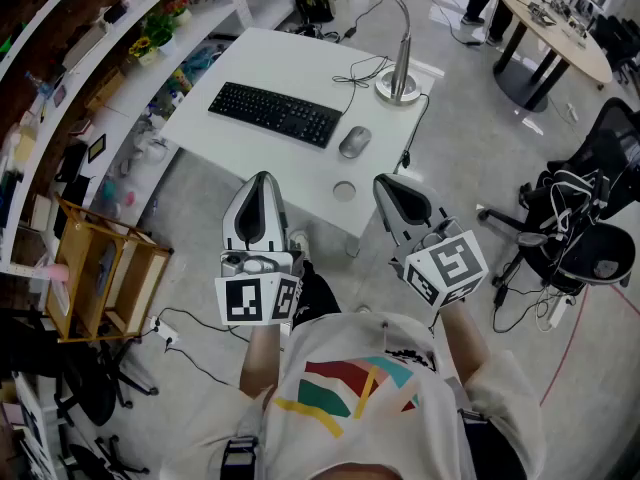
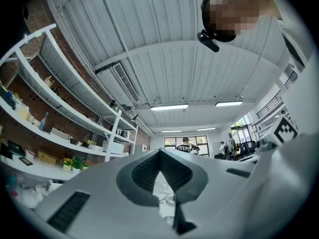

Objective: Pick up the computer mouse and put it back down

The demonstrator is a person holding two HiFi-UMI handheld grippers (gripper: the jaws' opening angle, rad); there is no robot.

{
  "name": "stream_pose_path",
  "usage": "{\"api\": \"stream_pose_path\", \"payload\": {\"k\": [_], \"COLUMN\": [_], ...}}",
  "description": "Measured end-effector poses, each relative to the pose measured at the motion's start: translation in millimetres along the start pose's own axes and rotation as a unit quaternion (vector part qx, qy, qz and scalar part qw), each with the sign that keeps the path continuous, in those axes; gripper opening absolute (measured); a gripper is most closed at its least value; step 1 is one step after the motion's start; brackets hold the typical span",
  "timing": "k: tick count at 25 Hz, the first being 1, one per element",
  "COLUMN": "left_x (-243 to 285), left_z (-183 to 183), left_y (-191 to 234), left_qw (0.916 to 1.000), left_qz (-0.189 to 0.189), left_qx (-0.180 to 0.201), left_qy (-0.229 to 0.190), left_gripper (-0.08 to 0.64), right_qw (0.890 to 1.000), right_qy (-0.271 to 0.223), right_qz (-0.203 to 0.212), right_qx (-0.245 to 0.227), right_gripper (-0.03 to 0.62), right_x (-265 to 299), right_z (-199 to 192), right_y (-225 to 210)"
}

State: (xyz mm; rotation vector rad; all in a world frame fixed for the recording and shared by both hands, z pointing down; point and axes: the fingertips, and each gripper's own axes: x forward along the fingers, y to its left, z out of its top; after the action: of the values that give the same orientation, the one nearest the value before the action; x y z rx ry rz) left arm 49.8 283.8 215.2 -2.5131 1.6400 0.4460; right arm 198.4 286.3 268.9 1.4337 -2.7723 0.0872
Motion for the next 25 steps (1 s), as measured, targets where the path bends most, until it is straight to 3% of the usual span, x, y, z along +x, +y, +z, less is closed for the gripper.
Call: {"api": "stream_pose_path", "payload": {"k": [12, 19, 25], "left_x": [147, 237, 282], "left_z": [-53, -86, -116], "left_y": [168, 241, 280], "left_qw": [0.9985, 0.9928, 0.9823], "left_qz": [-0.031, -0.085, -0.139], "left_qx": [-0.029, -0.049, -0.071], "left_qy": [0.036, 0.069, 0.103], "left_gripper": [0.043, 0.043, 0.043], "right_qw": [0.998, 0.992, 0.987], "right_qy": [0.026, 0.036, 0.025], "right_qz": [-0.045, -0.107, -0.125], "right_qx": [0.019, 0.053, 0.095], "right_gripper": [0.012, 0.013, 0.012], "right_x": [202, 310, 374], "right_z": [6, 9, 10], "right_y": [-34, -70, -74]}}
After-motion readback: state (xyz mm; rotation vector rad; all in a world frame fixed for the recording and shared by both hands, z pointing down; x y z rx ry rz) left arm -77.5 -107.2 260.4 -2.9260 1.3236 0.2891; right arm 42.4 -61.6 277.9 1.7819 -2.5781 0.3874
